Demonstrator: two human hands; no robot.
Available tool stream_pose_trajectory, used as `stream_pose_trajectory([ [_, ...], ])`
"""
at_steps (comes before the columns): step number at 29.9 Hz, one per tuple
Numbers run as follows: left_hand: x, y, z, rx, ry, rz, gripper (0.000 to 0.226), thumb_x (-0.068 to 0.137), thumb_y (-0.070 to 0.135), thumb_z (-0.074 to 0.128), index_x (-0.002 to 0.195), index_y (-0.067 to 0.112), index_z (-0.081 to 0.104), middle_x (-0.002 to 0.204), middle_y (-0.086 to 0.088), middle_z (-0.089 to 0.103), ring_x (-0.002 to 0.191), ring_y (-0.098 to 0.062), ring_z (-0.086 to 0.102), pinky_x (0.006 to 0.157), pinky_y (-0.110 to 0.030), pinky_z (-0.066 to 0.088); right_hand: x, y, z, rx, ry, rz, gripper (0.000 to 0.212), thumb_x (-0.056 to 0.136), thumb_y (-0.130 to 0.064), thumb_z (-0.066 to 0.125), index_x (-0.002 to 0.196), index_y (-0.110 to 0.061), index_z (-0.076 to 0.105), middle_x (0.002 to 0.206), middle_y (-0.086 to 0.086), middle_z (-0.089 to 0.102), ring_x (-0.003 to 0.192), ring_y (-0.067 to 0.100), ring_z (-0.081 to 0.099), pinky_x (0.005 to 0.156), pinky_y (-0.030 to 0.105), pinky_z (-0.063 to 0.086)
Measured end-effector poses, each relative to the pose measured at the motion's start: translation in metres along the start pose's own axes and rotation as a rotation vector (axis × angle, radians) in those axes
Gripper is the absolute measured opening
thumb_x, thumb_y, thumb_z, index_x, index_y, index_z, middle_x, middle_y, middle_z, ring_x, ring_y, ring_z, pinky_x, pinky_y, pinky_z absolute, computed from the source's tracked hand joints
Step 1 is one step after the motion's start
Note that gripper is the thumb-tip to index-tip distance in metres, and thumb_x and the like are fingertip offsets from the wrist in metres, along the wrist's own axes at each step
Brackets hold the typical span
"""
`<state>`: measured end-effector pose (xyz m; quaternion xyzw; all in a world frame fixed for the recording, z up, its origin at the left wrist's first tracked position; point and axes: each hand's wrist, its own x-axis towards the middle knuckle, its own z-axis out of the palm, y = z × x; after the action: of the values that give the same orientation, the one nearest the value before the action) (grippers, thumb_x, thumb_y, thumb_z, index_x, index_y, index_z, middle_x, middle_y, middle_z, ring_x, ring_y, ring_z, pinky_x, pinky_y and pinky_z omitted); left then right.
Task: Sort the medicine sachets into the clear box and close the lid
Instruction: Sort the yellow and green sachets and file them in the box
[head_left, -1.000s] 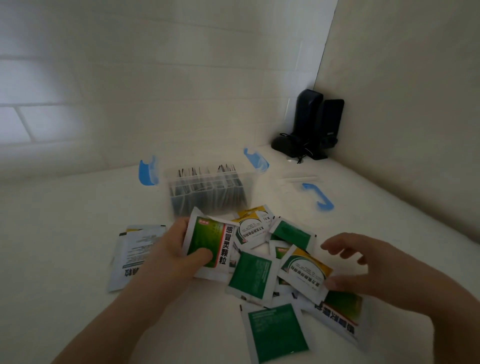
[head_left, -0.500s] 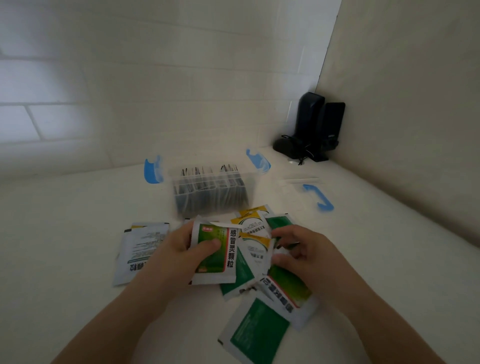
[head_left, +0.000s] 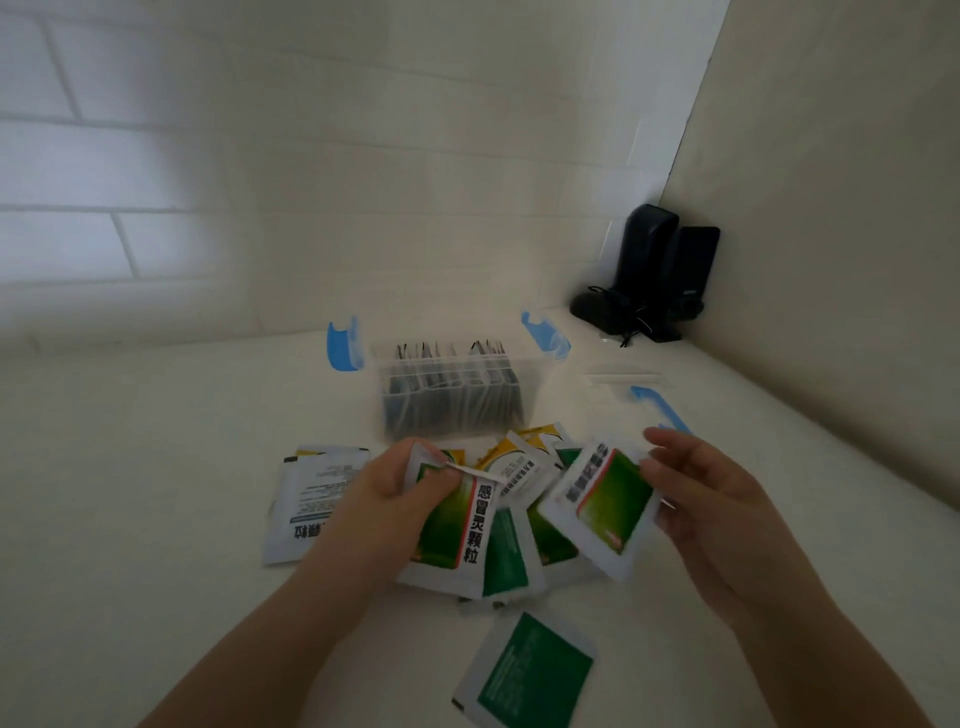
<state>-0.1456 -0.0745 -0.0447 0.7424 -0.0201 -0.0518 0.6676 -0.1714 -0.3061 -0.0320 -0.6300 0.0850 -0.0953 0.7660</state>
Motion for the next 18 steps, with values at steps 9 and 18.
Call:
stream_pose_trajectory([
  [9, 0.002, -0.006, 0.006, -0.018, -0.052, -0.036, 0.022, 0.087, 0.029, 0.053, 0.066, 0.021, 0.057, 0.063, -0.001, 0.069, 0.056, -0.01, 0.065, 0.052, -0.022, 0.052, -0.02, 0.01, 0.038, -0.133, -0.228, -0.056, 0.028, 0.077, -0.002, 0.059, 0.086, -0.026, 0.07, 0.086, 0.007, 0.067, 0.077, 0.011, 0.066, 0.06, 0.021, 0.053],
  [18, 0.002, -0.008, 0.009, -0.068, -0.042, -0.035, 0.032, 0.087, 0.042, 0.045, 0.06, 0.029, 0.056, 0.056, 0.004, 0.064, 0.054, -0.011, 0.063, 0.055, -0.029, 0.051, -0.026, 0.015, 0.05, -0.508, -0.19, -0.248, 0.028, 0.084, -0.007, 0.057, 0.09, -0.033, 0.063, 0.077, 0.002, 0.058, 0.071, 0.003, 0.061, 0.05, 0.013, 0.049],
])
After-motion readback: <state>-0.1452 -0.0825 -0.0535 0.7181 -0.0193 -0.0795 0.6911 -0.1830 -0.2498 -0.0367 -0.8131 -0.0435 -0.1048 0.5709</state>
